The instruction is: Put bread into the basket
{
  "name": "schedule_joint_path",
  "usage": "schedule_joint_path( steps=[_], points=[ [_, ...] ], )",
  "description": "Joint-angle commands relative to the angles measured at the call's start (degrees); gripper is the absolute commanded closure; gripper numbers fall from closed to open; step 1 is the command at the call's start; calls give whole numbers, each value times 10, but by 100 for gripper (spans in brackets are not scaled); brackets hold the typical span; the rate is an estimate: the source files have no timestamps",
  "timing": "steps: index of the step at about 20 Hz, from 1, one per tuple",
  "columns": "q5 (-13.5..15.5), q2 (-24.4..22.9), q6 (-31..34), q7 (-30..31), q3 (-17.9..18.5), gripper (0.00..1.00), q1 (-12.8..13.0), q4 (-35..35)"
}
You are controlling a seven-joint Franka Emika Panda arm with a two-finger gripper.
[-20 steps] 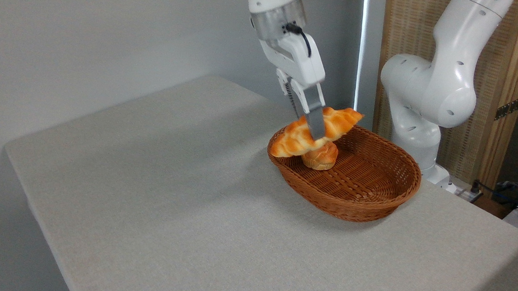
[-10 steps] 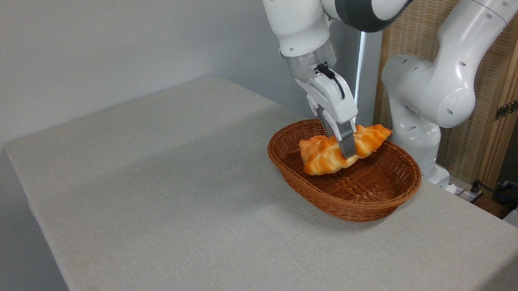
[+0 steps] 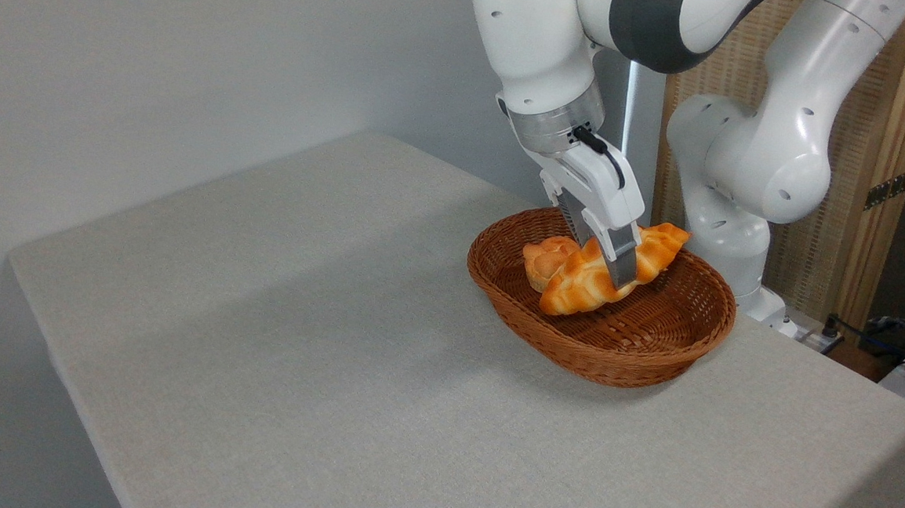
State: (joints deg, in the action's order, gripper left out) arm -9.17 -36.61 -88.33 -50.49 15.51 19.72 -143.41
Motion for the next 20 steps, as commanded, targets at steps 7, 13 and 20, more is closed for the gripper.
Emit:
schedule_joint_path(
  steps=[7,13,20],
  points=[
    [8,0,3,10,1,0,10,8],
    [8,1,3,12,1,0,15,8],
    [64,54,3,38,1,0,15,107]
  ],
)
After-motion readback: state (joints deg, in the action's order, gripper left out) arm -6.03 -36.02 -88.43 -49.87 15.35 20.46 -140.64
